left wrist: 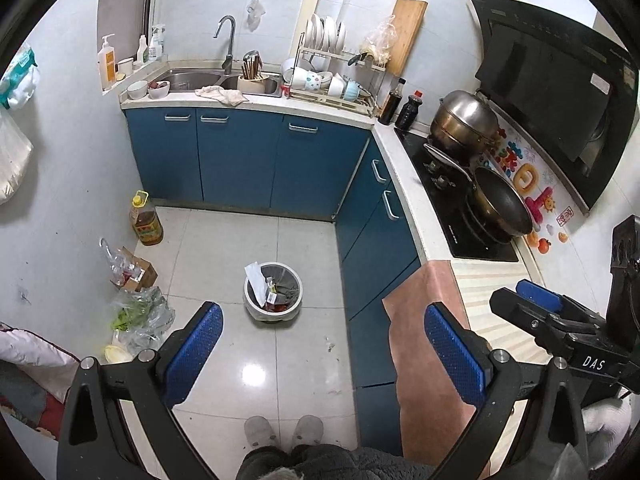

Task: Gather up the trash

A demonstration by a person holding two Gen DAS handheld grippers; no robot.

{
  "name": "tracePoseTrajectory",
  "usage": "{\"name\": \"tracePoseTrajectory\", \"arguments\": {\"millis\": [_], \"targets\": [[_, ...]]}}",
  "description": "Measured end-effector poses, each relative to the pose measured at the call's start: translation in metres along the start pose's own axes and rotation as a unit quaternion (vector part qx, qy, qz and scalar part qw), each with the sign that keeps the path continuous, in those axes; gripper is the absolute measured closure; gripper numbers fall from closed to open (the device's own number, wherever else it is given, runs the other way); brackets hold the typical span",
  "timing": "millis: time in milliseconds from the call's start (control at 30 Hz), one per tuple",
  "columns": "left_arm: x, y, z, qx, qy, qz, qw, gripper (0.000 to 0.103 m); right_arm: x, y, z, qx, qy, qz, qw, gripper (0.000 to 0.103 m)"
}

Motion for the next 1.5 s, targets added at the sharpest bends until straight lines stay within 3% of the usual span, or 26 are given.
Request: {"name": "tracePoseTrajectory", "arguments": {"millis": [1500], "targets": [[0.013, 0.000, -0.022, -0.024, -0.019, -0.016, 0.9994, 0.000, -0.001, -0.004, -0.016, -0.020, -0.010, 0.020, 1.000, 0.000]]}}
Point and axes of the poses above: each gripper's, at about its wrist camera, not at the fingertips, and y roughly the way its jaws point, x to its right, z to its top, the point moved 9 cm from there along y, roughly the way its jaws point, and after that the axes turned 8 degrees about -z, right-handed, at the moved point
